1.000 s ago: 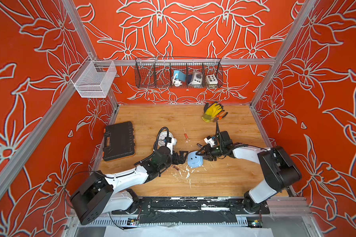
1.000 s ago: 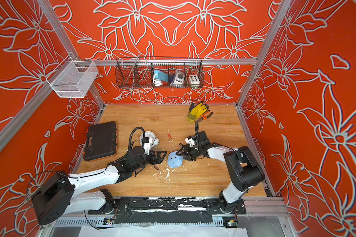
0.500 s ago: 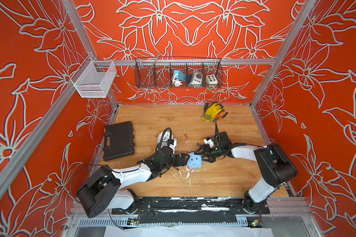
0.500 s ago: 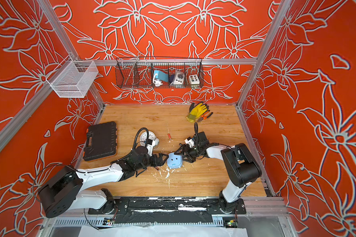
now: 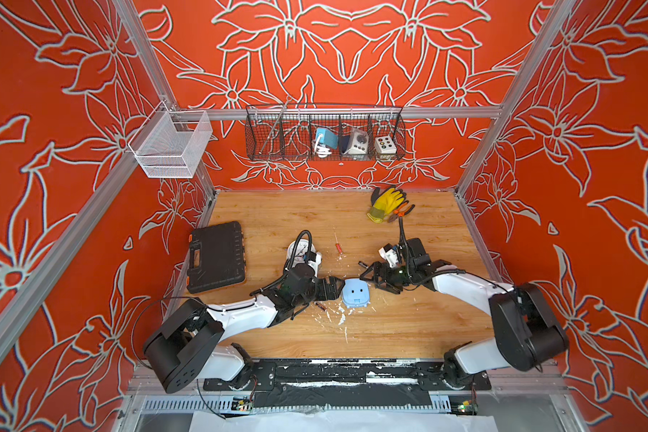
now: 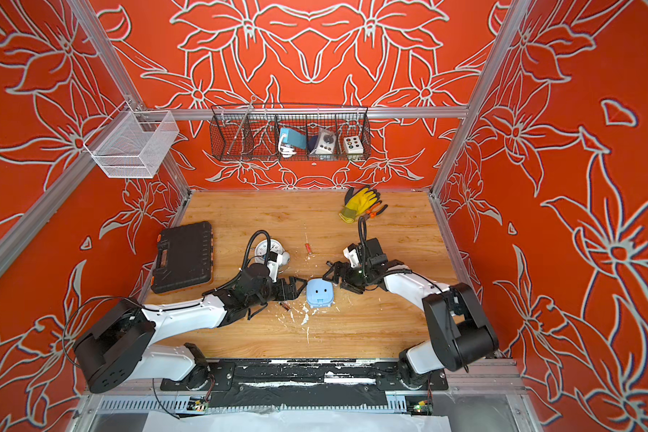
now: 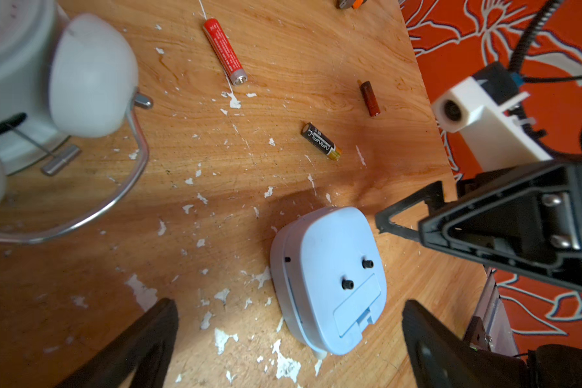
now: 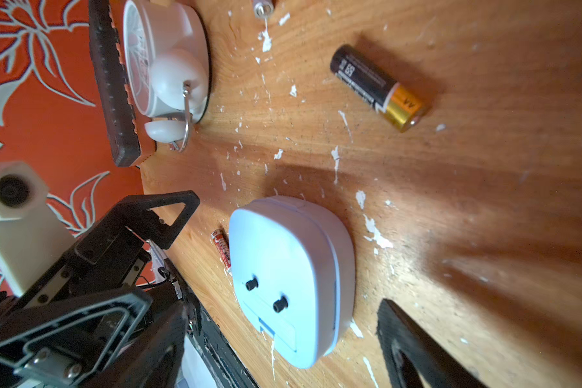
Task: Insert the battery into the alarm
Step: Adjust the alarm at the center of the board.
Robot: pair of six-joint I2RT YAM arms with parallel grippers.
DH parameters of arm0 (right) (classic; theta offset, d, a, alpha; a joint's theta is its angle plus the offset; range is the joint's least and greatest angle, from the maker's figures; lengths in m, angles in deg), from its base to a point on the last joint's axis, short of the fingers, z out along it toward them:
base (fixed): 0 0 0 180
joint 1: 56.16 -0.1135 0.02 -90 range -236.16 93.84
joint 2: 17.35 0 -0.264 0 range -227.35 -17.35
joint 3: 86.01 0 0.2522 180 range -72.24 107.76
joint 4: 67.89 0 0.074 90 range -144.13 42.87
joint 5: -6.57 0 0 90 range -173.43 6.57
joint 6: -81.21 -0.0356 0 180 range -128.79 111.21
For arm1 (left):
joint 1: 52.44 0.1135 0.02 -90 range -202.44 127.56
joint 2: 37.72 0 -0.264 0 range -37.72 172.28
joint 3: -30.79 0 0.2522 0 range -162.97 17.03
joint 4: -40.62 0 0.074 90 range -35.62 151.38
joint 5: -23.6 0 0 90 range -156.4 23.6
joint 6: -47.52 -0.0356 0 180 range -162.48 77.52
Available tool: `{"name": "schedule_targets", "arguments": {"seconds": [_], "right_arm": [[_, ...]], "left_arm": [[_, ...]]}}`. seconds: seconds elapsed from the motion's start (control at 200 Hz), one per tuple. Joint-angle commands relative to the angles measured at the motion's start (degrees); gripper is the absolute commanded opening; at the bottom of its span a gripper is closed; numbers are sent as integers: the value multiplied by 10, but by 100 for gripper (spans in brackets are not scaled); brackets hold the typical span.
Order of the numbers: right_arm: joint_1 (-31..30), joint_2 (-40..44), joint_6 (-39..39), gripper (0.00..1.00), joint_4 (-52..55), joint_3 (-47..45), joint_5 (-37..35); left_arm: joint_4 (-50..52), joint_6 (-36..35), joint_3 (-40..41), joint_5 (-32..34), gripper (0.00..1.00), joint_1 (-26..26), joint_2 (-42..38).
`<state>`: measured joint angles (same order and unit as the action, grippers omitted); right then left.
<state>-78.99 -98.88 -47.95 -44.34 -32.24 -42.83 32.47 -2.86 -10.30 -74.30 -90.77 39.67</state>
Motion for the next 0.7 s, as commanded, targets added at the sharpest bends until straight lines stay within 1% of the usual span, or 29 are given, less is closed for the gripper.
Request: {"name": "schedule_targets", "arguments": {"seconds": [0.0, 0.085, 0.2, 0.27, 0.37, 0.445, 0.5, 0.58, 0.696], "right_arm": [[-3, 44, 26, 89, 45, -29, -54], [-4, 72, 27, 86, 42, -48, -69], [-3, 73, 29, 81, 47, -52, -80], [-4, 62, 23, 76, 33, -52, -75], [-4, 45, 14, 64, 12, -52, -71], [-5, 32, 11, 52, -3, -50, -74], [-4, 21, 11, 46, -10, -45, -75], [-5, 1, 10, 41, -19, -39, -75], [-9, -20, 7, 37, -31, -29, -77]], "left_arm": [[3, -10, -18, -21, 98, 15, 1], [-5, -7, -22, -34, 98, 19, 9], [-11, -6, -23, -40, 98, 21, 16], [-11, -8, -23, -43, 98, 22, 20], [-10, -9, -19, -45, 98, 24, 19], [-3, -11, -16, -40, 98, 25, 12], [-1, -12, -11, -36, 98, 25, 4], [-5, -12, 0, -26, 98, 25, -5], [-8, -12, 5, -26, 98, 27, -5]]}}
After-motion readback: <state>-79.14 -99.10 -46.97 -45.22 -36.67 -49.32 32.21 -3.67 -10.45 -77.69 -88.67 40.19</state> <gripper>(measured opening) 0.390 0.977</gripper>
